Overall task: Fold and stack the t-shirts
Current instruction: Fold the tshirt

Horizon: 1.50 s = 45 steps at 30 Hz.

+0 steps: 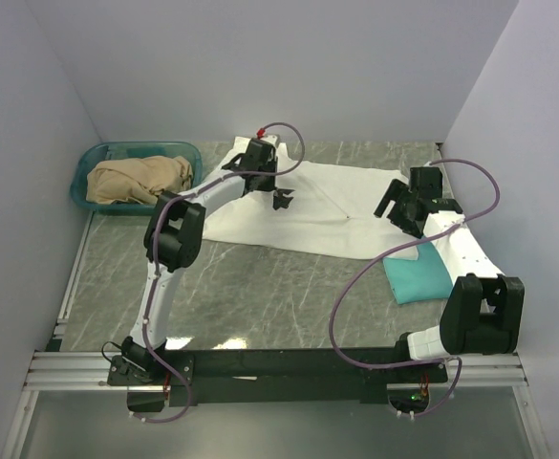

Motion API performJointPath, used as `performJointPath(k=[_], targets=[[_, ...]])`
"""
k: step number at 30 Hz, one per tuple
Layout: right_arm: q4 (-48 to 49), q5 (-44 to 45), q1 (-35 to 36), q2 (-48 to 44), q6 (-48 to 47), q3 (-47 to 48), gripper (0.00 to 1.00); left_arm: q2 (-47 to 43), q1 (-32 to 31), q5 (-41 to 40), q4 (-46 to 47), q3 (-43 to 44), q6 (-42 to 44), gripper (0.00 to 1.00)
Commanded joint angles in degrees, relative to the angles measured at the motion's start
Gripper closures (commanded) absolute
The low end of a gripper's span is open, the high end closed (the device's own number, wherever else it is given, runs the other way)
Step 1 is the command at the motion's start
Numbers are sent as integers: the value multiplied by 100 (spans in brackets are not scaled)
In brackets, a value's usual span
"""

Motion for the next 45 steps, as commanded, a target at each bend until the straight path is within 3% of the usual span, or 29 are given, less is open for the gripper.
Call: performJointPath(k=[1,8,11,14,15,17,18,26,30,35,45], targets=[[27,67,-66,-69,-84,15,9,132,-106,174,213,358,330,99],[36,41,-75,-16,-111,33,9,115,-246,314,248,368,619,99],[27,-20,-83,2,-119,68,9,150,-422,-202,179,499,874,95],[10,-21,-75,-7,-128,85,9,177,-449,-318,-59,762,761,59],[-17,14,-75,-7,-137,111,9,150,-449,-475,-181,798,656,37],[-34,15,-66,-24,-189,121,9,-111,-449,-582,-209,649,498,4],[-26,-3,-57,-51,-190,112,9,-253,-440,-661,-122,518,436,1],[-122,23,84,248,-295,375,8,-1878,-256,-1198,196,-1214,-459,1],[-87,41,127,589,-392,865,8,-1933,226,-996,64,-1250,-768,1],[-237,7,136,1197,-322,1702,8,-1398,667,-820,-717,-415,-1172,1],[9,-126,1111,1847,-190,1255,8,-1968,659,-222,230,-2409,-1595,0]])
